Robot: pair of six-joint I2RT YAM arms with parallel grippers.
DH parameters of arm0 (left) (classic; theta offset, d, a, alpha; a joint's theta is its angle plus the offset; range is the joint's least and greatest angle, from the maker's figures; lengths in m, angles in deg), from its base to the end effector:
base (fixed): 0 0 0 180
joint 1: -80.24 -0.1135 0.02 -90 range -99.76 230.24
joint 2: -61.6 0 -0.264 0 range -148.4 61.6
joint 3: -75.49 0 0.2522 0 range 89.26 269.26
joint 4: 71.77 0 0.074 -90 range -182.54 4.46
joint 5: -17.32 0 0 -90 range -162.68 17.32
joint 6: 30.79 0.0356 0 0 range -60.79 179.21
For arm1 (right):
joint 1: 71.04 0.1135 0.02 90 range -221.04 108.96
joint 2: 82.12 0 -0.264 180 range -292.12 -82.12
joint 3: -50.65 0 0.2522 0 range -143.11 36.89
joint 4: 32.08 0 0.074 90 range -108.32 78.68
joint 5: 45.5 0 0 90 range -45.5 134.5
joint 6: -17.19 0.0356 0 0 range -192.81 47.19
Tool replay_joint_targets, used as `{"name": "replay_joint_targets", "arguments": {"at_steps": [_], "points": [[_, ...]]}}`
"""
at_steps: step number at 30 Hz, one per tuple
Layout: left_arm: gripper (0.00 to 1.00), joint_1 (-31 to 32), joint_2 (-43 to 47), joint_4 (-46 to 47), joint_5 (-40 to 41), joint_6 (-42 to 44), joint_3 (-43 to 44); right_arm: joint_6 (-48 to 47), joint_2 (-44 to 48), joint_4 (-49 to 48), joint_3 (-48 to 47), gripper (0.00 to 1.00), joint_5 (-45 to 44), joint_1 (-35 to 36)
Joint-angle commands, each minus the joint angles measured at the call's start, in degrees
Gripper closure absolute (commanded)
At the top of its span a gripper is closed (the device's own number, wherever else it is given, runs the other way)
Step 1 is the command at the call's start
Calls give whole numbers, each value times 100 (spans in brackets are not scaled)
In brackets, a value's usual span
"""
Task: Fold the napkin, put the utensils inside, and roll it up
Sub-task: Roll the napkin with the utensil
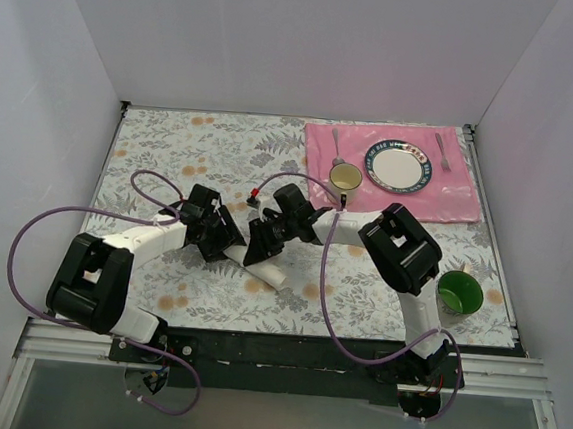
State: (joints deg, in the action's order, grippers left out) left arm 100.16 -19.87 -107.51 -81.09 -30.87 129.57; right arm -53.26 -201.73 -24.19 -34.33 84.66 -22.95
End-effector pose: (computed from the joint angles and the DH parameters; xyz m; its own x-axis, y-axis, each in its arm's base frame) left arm 0.2372 -0.0915 0.1611 -0.3980 -0.9080 0.1311 -0.8392 0.3027 -0.4518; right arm 0.2718 0.3372 0.1313 -0.7220 -0.4215 -0.5487 -0.6841 0.3160 0.6574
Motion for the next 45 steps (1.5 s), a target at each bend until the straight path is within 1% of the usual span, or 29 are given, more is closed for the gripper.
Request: {"name": "replay_joint_targets", "arguments": {"at_steps": [1, 4, 9, 10, 12, 14, 15, 16, 21, 24, 29, 31, 32, 34, 35, 40, 41, 45], "points": [[41, 108, -158, 44, 84, -132, -85, 461, -176, -441, 161, 62, 562, -28], [45, 100, -211, 53, 409, -211, -164, 584, -264, -442, 135, 58, 712, -55], [61, 100, -273, 167, 612, -317, -226, 752, -265, -485, 144, 49, 949, -116], [62, 108, -325, 167, 612, -308, -217, 735, -247, -451, 144, 48, 958, -125], [65, 108, -352, 159, 568, -264, -200, 393, -116, -22, 39, 43, 731, -134], [65, 100, -326, 150, 524, -264, -208, -71, 121, 557, -58, 39, 224, -125], [65, 100, -308, 159, 515, -255, -217, -161, 201, 639, -93, 35, 98, -108], [65, 100, -291, 159, 472, -255, -234, -240, 280, 805, -111, 33, -7, -107], [66, 108, -360, 133, 348, -168, -182, -521, 763, 1122, -50, 30, -640, -38], [65, 108, -422, 115, 269, -124, -120, -628, 992, 1255, -76, 30, -808, -11], [63, 100, -422, 27, 260, -45, -76, -637, 1247, 1220, -173, 36, -528, 24], [63, 100, -405, 9, 260, -44, -68, -523, 1282, 1045, -182, 39, -361, 51], [63, 100, -396, 9, 260, -44, -68, -453, 1239, 966, -173, 44, -195, 59], [62, 100, -378, -26, 260, -44, -50, -321, 1125, 668, -181, 48, 78, 77], [62, 100, -370, -35, 260, -36, -41, -172, 976, 640, -216, 54, 254, 95], [62, 108, -308, -131, 269, -18, -15, 83, 633, -9, -243, 62, 396, 209], [61, 100, -299, -131, 260, -18, -6, 154, 502, -150, -261, 65, 518, 209], [61, 100, -299, -184, 260, 8, 29, 216, 316, -310, -313, 68, 536, 218]]}}
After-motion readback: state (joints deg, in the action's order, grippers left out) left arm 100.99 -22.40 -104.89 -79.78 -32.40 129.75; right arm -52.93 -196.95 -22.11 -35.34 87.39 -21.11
